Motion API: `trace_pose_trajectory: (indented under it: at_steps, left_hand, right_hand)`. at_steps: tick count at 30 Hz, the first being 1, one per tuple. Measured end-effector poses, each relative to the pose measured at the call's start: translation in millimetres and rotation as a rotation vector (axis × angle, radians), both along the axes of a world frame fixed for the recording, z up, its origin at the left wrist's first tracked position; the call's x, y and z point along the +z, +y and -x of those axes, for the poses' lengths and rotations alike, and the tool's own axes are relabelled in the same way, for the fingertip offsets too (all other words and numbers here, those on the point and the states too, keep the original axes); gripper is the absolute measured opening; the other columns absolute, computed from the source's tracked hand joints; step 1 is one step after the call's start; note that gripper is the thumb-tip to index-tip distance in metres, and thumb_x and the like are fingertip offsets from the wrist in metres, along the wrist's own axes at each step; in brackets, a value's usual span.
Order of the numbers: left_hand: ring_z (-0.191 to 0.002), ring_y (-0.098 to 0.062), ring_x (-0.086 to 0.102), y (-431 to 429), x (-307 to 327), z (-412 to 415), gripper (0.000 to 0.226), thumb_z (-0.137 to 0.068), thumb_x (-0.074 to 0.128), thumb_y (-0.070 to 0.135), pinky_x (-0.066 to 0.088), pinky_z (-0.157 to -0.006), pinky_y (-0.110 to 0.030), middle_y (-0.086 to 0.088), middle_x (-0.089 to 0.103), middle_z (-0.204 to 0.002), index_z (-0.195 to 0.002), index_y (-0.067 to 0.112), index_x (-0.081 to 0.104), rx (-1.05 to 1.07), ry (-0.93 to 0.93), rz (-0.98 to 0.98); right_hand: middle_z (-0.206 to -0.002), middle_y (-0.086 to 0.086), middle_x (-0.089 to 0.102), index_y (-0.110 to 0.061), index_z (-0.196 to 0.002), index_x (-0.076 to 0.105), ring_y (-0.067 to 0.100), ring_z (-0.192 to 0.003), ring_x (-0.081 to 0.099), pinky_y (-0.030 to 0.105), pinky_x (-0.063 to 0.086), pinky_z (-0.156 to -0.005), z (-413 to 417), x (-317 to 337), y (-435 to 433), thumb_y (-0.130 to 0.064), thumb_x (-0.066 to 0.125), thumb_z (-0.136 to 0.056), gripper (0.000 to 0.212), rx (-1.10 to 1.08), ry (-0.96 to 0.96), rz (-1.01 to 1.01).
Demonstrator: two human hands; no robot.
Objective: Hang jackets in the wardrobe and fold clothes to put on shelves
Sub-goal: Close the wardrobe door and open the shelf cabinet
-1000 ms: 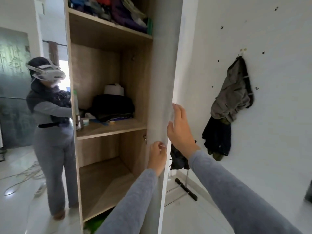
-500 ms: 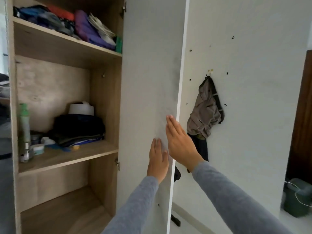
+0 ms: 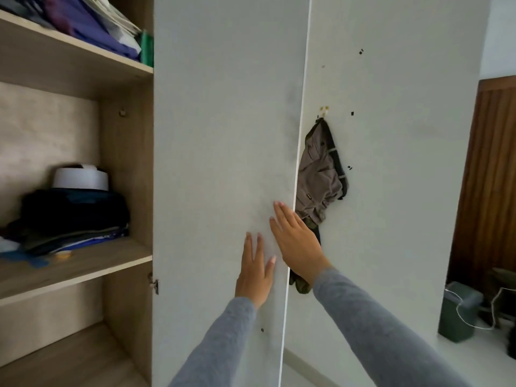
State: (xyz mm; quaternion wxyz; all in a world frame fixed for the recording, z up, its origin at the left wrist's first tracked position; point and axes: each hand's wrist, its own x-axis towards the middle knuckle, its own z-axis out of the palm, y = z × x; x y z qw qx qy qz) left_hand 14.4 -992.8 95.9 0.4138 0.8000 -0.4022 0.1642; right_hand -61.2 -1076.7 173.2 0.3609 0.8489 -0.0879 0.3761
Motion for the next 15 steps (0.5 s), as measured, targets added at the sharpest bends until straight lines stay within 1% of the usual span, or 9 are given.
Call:
trace_pose_trajectory:
  at_steps: [2,4,6,8,9,10,12,13,15]
  left_hand:
    - [-0.145,-0.012,-0.009,-9,-3,-6,0.065,-0.099,0.026,0.042,0.018,-0.113,-0.025,0.005,-0.023,-0.155,-0.149,0.025,-0.011,0.005,-0.012,0.0]
    - [-0.144,-0.012,-0.014,-17,-7,-12,0.066,-0.098,0.026,0.044,0.016,-0.115,-0.029,0.007,-0.028,-0.152,-0.145,0.027,-0.017,0.02,-0.035,0.012]
    - [-0.14,-0.011,-0.022,-28,-14,-17,0.067,-0.095,0.021,0.05,0.015,-0.118,-0.035,0.008,-0.033,-0.146,-0.139,0.027,-0.024,0.048,-0.068,0.032]
    - [-0.139,-0.011,-0.023,-36,-19,-20,0.067,-0.089,0.004,0.063,0.01,-0.118,-0.04,0.007,-0.031,-0.147,-0.138,0.028,-0.025,0.087,-0.1,0.053]
    - [-0.141,-0.013,-0.021,-38,-22,-21,0.07,-0.085,-0.005,0.067,0.008,-0.117,-0.04,0.006,-0.029,-0.149,-0.139,0.028,-0.024,0.105,-0.114,0.06]
    - [-0.142,-0.014,-0.019,-40,-24,-23,0.072,-0.083,-0.011,0.069,0.006,-0.117,-0.041,0.004,-0.027,-0.15,-0.14,0.027,-0.024,0.12,-0.126,0.059]
    - [-0.142,-0.016,-0.017,-43,-26,-25,0.076,-0.081,-0.014,0.07,0.005,-0.115,-0.041,0.002,-0.024,-0.152,-0.142,0.025,-0.02,0.13,-0.139,0.051]
    - [-0.142,-0.016,-0.017,-45,-23,-25,0.077,-0.081,-0.015,0.07,0.005,-0.115,-0.042,0.001,-0.023,-0.152,-0.144,0.024,-0.018,0.128,-0.149,0.054]
    - [-0.142,-0.018,-0.016,-45,-23,-26,0.076,-0.082,-0.014,0.07,0.004,-0.113,-0.042,0.0,-0.021,-0.153,-0.144,0.027,-0.019,0.136,-0.165,0.044]
  right_hand:
    - [-0.138,0.024,0.047,-0.004,-0.119,0.063,0.033,-0.131,0.044,0.04,0.038,-0.106,-5,0,-10,-0.01,0.061,-0.074,0.046,0.004,0.007,-0.025]
    - [-0.137,0.023,0.048,-0.004,-0.116,0.064,0.033,-0.129,0.046,0.04,0.042,-0.104,-7,2,-17,-0.007,0.068,-0.07,0.047,0.038,0.015,-0.039]
    - [-0.137,0.022,0.048,-0.006,-0.117,0.065,0.032,-0.129,0.047,0.039,0.041,-0.104,-10,2,-24,-0.006,0.062,-0.071,0.046,0.08,0.014,-0.002]
    - [-0.139,0.021,0.047,-0.008,-0.12,0.064,0.032,-0.13,0.045,0.038,0.038,-0.105,-12,2,-29,-0.007,0.05,-0.073,0.049,0.109,0.009,0.027]
    - [-0.14,0.021,0.046,-0.008,-0.122,0.063,0.032,-0.131,0.044,0.038,0.036,-0.106,-13,3,-30,-0.008,0.049,-0.074,0.049,0.116,0.004,0.033]
    - [-0.142,0.021,0.044,-0.009,-0.123,0.062,0.032,-0.132,0.042,0.038,0.034,-0.107,-15,2,-31,-0.009,0.053,-0.075,0.049,0.114,0.007,0.029]
    - [-0.146,0.019,0.039,-0.011,-0.128,0.058,0.032,-0.136,0.037,0.039,0.028,-0.11,-19,0,-32,-0.015,0.066,-0.075,0.054,0.083,0.017,0.002]
    - [-0.148,0.017,0.036,-0.013,-0.131,0.055,0.033,-0.138,0.033,0.04,0.024,-0.112,-19,1,-33,-0.019,0.069,-0.075,0.058,0.055,0.022,-0.01]
    - [-0.152,0.013,0.03,-0.016,-0.136,0.049,0.034,-0.141,0.025,0.043,0.017,-0.114,-21,-3,-32,-0.023,0.066,-0.079,0.059,0.028,0.014,-0.019]
